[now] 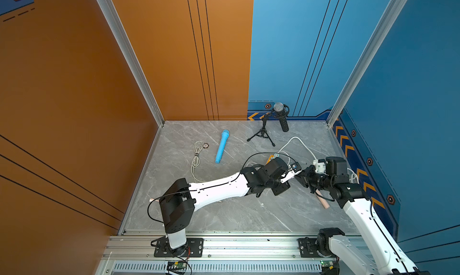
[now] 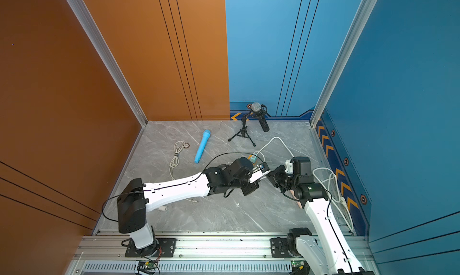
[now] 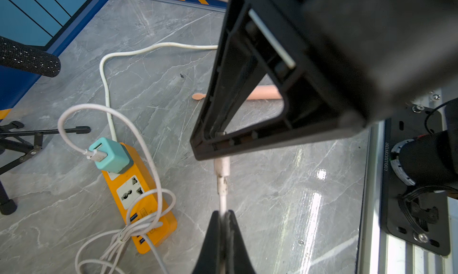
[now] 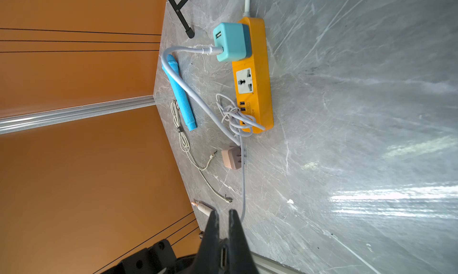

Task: Charge the electric toothbrush
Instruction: Pick up the charging cable from the center of the board.

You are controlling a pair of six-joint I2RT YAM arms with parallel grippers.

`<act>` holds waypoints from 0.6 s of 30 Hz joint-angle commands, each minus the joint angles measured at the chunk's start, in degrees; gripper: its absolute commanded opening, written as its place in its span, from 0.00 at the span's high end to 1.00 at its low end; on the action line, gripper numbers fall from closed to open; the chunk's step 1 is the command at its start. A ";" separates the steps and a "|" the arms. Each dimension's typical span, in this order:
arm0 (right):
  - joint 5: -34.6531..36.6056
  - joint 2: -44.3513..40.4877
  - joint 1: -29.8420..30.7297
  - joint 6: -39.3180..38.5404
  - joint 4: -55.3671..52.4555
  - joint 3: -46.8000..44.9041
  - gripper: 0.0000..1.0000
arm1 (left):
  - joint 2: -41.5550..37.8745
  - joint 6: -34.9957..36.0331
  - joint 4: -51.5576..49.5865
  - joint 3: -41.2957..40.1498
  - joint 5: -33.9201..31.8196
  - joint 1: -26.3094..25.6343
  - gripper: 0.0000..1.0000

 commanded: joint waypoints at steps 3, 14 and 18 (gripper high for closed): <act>0.92 -1.14 0.47 -2.75 2.43 1.85 1.00 | -3.00 -1.90 0.23 -1.28 -1.39 -0.46 0.93; -2.20 -4.18 2.30 -12.32 20.14 -1.63 1.00 | -12.99 -17.15 0.24 -5.19 30.00 11.60 0.55; -2.96 -4.63 5.16 -13.72 25.11 -2.94 1.00 | -10.60 -19.68 0.24 -2.74 33.36 13.24 0.56</act>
